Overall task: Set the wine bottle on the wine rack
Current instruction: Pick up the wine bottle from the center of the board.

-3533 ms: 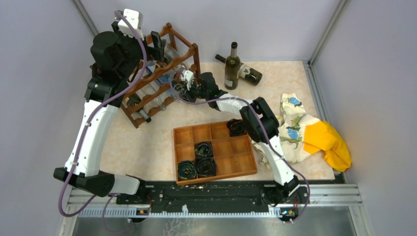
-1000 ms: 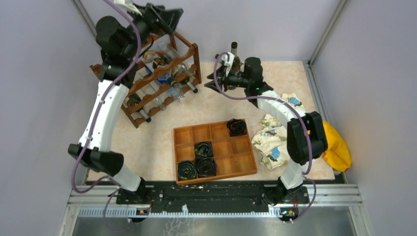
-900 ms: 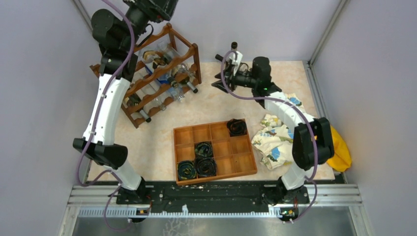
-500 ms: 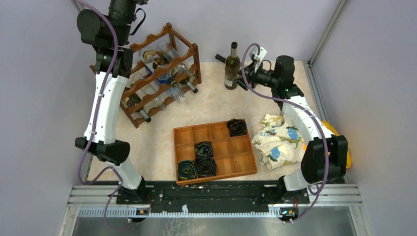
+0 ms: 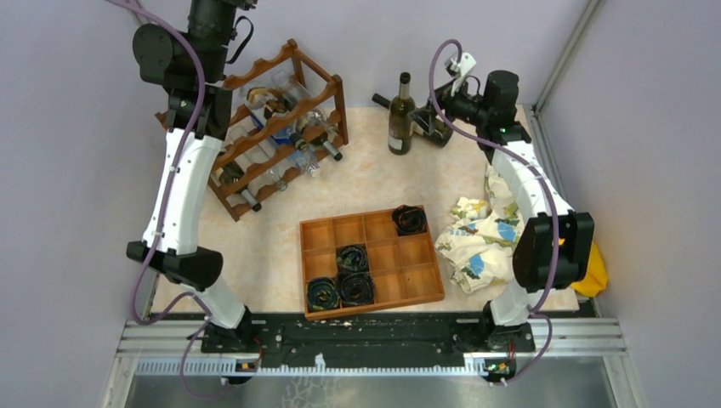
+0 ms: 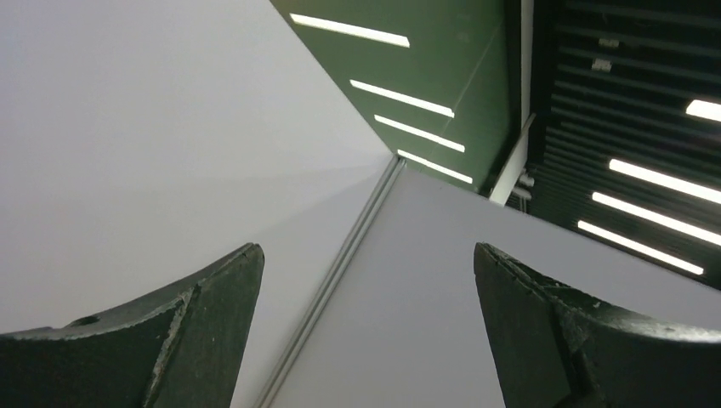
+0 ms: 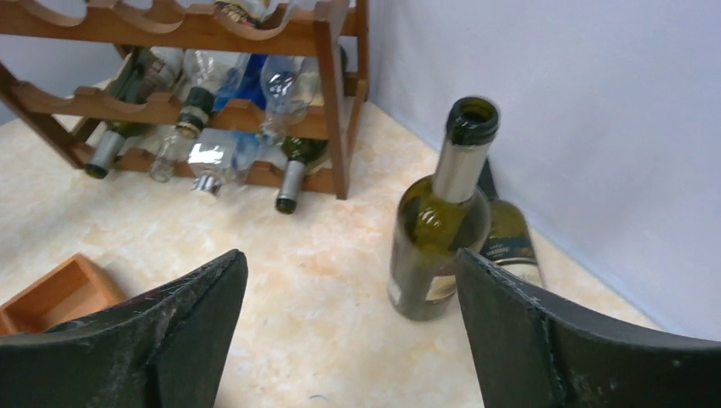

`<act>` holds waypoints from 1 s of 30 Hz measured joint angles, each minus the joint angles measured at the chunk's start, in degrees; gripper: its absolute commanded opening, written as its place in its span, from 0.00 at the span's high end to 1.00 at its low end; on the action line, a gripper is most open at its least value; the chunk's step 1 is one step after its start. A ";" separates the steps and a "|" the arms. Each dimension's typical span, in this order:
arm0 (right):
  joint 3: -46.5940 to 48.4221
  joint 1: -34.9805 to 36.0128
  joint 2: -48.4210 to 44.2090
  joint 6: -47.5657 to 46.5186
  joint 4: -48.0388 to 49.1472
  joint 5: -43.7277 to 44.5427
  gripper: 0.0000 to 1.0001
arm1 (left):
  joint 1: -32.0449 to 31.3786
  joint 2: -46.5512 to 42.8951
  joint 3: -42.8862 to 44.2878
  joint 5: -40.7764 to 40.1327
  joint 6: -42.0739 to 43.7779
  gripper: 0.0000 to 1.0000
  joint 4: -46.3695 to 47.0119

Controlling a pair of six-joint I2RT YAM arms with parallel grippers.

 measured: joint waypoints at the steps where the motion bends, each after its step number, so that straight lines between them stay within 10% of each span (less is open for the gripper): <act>1: 1.01 0.00 0.66 -0.11 -0.31 0.39 0.02 | 0.02 -0.63 -1.25 0.39 0.48 0.01 0.48; 19: 25.97 0.13 21.24 -4.02 -12.31 3.50 0.02 | 5.86 -29.62 -67.04 16.26 0.74 0.01 8.48; 30: 36.44 3.30 32.17 -3.74 -11.21 5.95 0.19 | 6.32 -37.24 -72.78 17.86 -0.15 0.01 7.48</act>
